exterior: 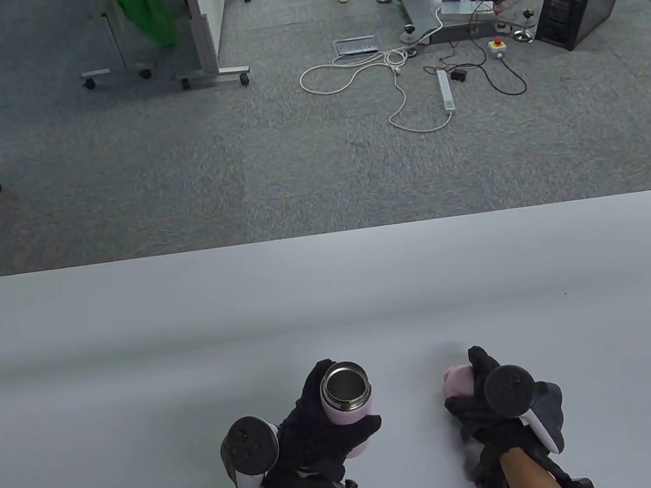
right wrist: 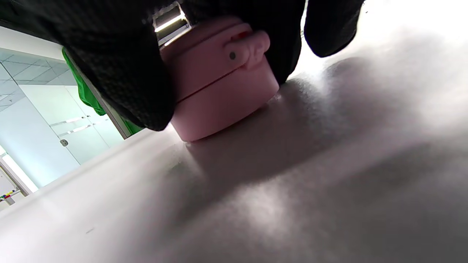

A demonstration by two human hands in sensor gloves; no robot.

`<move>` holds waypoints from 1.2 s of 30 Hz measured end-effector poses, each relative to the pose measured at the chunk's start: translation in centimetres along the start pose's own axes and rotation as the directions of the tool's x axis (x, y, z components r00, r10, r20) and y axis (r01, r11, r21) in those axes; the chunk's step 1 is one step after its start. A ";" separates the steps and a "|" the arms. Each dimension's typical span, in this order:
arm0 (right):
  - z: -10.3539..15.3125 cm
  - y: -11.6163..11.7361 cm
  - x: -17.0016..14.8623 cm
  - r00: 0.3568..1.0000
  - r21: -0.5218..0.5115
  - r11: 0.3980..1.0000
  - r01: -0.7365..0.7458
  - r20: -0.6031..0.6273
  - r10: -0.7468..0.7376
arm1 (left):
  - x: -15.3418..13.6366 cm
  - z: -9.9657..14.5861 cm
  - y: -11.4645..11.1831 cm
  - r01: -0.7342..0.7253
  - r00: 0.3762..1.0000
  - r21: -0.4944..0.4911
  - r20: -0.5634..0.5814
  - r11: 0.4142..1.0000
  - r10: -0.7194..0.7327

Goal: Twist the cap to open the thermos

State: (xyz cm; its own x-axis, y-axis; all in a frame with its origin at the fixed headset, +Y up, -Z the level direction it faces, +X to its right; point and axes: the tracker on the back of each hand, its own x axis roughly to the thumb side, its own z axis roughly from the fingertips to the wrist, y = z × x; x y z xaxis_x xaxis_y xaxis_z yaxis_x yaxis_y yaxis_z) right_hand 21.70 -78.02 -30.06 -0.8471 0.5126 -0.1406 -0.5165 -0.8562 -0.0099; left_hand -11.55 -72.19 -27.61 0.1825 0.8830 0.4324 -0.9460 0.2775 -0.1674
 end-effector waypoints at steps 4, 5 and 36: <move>0.0 0.0 0.0 1.000 0.021 1.000 0.009 -0.002 -0.009 | 0.1 0.0 0.0 0.001 1.000 0.003 0.005 1.000 -0.002; 0.1 0.0 -0.1 1.000 0.039 0.999 0.023 0.000 -0.023 | 0.3 -0.1 0.0 0.006 1.000 0.005 0.012 1.000 -0.006; 3.1 -5.7 1.6 0.932 -0.122 0.931 0.345 0.163 -0.324 | -1.8 -7.7 5.1 -0.103 0.981 0.135 -0.152 0.985 0.124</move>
State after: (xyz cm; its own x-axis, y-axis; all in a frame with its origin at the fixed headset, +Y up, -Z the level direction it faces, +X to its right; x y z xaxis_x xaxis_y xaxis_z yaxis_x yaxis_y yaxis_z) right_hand 22.88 -72.13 -27.16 -0.6422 0.7658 0.0334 -0.7578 -0.6276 -0.1785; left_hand -14.66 -69.46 -36.08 0.1027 0.9576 0.2691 -0.9873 0.1311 -0.0896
